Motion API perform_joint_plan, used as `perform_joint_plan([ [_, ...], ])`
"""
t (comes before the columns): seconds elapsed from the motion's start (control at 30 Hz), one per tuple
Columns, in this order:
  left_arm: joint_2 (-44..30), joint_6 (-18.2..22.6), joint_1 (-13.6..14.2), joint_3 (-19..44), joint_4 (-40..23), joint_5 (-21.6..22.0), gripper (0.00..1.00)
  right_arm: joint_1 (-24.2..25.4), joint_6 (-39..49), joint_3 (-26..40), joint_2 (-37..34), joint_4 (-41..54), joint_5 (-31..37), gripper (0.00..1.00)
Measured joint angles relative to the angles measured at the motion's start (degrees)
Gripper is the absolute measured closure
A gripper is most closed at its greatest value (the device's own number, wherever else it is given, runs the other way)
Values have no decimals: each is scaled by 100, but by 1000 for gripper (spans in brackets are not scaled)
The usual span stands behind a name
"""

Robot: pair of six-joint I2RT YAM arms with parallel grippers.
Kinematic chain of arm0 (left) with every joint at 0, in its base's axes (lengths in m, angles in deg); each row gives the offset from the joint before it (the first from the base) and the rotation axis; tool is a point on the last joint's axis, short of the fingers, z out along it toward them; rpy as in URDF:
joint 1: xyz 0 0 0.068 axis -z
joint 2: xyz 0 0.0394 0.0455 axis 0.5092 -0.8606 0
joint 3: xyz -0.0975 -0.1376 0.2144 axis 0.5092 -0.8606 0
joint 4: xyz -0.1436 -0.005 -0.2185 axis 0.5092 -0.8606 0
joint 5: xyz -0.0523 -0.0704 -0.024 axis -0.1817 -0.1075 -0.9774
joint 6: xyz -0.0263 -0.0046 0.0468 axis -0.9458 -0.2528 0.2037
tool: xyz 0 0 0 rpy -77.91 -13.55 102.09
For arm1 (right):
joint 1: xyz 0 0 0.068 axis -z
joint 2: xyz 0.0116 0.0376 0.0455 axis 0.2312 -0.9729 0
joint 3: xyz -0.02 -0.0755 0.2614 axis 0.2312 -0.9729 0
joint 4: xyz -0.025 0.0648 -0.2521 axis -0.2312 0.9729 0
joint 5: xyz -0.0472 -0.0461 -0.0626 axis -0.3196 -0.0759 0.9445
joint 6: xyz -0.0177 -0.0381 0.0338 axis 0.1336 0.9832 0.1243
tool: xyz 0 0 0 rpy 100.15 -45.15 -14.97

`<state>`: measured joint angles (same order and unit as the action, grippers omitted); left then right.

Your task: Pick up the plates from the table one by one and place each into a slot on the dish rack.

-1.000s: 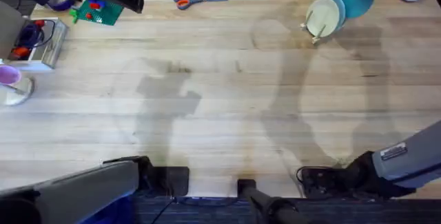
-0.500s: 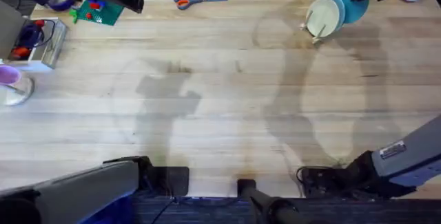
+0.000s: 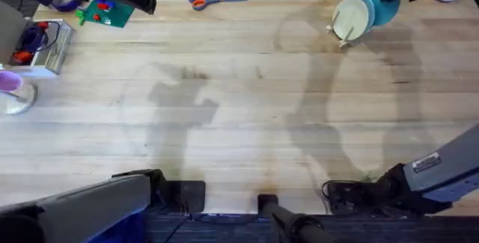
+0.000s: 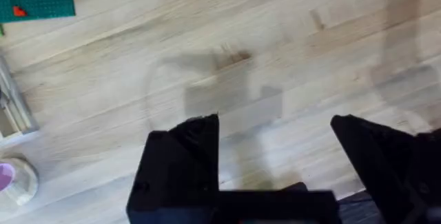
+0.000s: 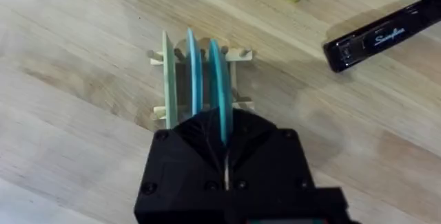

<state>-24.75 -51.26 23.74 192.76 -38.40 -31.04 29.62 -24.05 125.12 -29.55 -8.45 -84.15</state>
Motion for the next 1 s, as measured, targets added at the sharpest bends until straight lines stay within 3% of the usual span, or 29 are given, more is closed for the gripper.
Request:
perform_joint_plan([
  [1.0,0,0,0,0,0,0,7,-87,-48,-63,-360,-309,-83,970],
])
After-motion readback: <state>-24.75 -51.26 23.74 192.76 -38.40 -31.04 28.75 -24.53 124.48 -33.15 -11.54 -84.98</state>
